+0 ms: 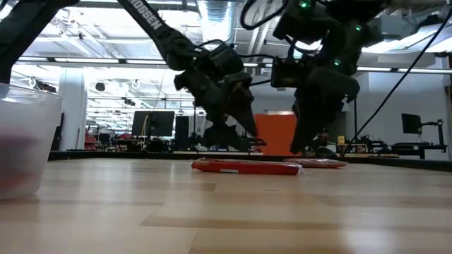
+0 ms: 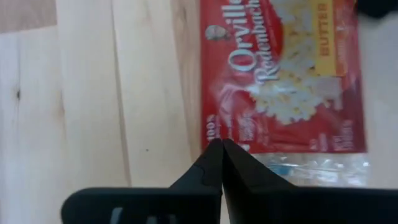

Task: Sort popcorn bags into baskets
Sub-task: Put the red popcorn bag into the transparent bin

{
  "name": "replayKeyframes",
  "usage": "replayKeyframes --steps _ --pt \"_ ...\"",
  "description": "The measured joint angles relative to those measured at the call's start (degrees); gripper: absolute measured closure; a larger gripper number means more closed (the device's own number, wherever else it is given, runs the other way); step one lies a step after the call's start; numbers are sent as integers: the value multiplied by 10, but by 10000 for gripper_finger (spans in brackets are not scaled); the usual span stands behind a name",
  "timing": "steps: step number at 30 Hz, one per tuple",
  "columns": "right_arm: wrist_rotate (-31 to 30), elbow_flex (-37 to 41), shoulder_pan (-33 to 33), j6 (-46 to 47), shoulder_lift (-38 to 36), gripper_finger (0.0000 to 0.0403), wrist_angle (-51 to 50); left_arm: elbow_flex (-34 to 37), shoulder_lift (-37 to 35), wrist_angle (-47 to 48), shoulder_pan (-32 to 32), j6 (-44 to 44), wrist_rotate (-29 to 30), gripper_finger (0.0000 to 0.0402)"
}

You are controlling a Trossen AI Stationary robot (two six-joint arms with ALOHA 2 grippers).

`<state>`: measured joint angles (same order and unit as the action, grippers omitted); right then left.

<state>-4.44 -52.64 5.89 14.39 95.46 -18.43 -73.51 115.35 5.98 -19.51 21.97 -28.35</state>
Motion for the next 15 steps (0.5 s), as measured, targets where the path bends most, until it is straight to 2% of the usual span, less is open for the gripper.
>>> replayKeyframes --steps 7,11,15 --pt "2 42 7 12 0 388 89 -52 -4 137 -20 -88 55 186" --pt "3 49 7 23 0 393 99 -50 6 163 -24 -95 40 186" --pt "5 50 8 26 5 381 108 -49 32 174 -22 -94 5 186"
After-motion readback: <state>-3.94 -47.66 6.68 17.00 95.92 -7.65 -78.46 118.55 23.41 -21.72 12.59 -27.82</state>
